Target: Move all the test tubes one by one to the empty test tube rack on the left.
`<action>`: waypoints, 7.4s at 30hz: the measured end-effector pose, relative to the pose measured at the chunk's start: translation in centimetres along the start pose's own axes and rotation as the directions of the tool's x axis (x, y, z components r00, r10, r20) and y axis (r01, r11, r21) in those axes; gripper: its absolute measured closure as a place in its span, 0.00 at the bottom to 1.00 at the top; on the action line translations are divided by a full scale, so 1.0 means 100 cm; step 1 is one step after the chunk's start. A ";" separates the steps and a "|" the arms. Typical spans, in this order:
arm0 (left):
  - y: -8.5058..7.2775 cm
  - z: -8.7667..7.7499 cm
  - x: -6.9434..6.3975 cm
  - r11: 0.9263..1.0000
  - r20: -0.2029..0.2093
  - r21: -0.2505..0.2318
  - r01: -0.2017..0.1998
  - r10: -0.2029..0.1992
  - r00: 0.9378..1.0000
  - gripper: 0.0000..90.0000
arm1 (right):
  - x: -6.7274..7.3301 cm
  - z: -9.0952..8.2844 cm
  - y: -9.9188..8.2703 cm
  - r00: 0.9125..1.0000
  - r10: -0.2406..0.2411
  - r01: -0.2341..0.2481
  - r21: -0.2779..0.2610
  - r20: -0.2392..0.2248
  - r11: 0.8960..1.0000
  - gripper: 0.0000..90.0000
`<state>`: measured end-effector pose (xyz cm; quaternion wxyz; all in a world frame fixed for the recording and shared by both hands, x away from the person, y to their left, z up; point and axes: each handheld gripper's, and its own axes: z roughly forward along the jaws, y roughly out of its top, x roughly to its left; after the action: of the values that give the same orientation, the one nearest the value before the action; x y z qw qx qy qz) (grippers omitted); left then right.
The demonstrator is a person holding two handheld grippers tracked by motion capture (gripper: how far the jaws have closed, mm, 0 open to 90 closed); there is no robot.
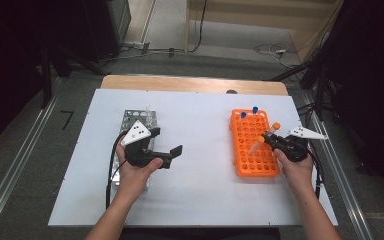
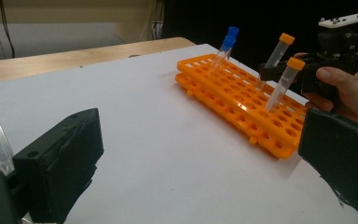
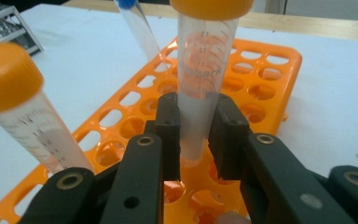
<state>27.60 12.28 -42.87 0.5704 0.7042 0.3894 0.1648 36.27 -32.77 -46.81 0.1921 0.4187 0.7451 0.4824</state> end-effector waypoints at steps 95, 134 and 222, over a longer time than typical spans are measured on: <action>-0.002 0.035 -0.058 0.987 0.288 0.051 -0.150 0.129 0.949 0.73 | 0.187 0.027 0.012 0.853 -0.233 0.269 0.010 -0.466 0.963 0.80; 0.010 0.005 -0.008 0.991 0.087 -0.036 -0.130 0.133 0.987 0.83 | 0.140 -0.014 -0.003 0.861 -0.224 0.238 -0.029 -0.456 0.971 0.20; 0.013 0.010 0.069 0.995 -0.411 0.091 0.034 0.007 0.911 0.78 | 0.047 -0.058 -0.033 0.940 -0.110 0.120 0.011 -0.322 0.993 0.00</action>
<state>33.13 16.65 -43.44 0.4423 0.6777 0.5129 0.2864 28.15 -32.82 -46.51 0.0897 0.2935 0.7968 0.5206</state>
